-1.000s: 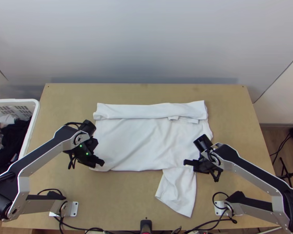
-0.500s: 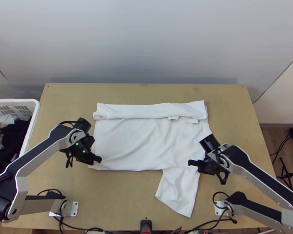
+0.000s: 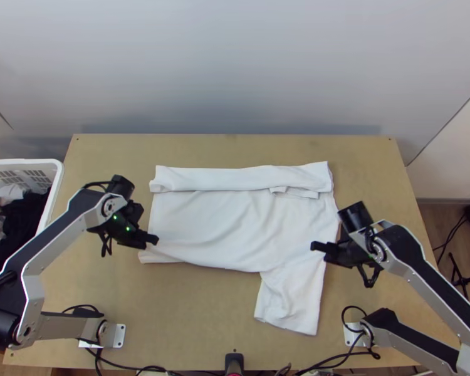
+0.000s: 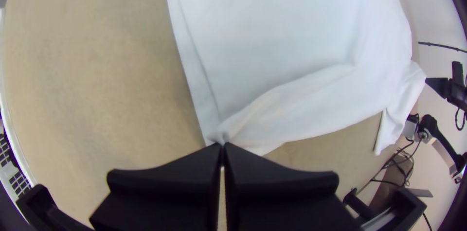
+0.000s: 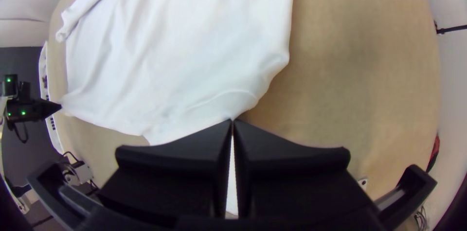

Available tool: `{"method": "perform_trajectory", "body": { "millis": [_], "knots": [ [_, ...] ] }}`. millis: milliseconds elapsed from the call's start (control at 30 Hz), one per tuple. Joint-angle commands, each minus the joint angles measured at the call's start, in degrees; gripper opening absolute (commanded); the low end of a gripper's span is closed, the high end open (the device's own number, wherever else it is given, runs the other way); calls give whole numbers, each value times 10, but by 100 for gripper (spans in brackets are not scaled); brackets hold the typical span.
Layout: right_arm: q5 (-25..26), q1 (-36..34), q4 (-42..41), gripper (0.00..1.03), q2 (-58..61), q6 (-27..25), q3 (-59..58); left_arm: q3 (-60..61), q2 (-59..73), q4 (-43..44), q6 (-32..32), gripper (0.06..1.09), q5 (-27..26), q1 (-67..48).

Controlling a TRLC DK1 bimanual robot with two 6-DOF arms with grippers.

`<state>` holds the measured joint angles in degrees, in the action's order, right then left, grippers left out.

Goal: Fold the t-shirt

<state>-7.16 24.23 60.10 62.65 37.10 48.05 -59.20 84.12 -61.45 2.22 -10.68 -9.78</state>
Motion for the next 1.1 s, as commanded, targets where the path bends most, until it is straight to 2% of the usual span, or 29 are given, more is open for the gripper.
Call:
{"method": "perform_trajectory", "body": {
  "millis": [0, 167, 567, 1067],
  "knots": [
    [-1, -36, 4, 3, 12, -24, 49, -51, 24, -3, 7, 10, 0, 32],
    [-1, -58, 13, 3, 41, -33, 90, -91, 45, -10, 9, 10, 0, 49],
    [-13, -130, 21, 3, 150, -92, 263, -249, 117, -39, 8, 10, 0, 51],
    [-12, -138, 21, 3, 382, -121, 512, -469, 237, -103, 9, 10, 0, 42]
  ]
}}
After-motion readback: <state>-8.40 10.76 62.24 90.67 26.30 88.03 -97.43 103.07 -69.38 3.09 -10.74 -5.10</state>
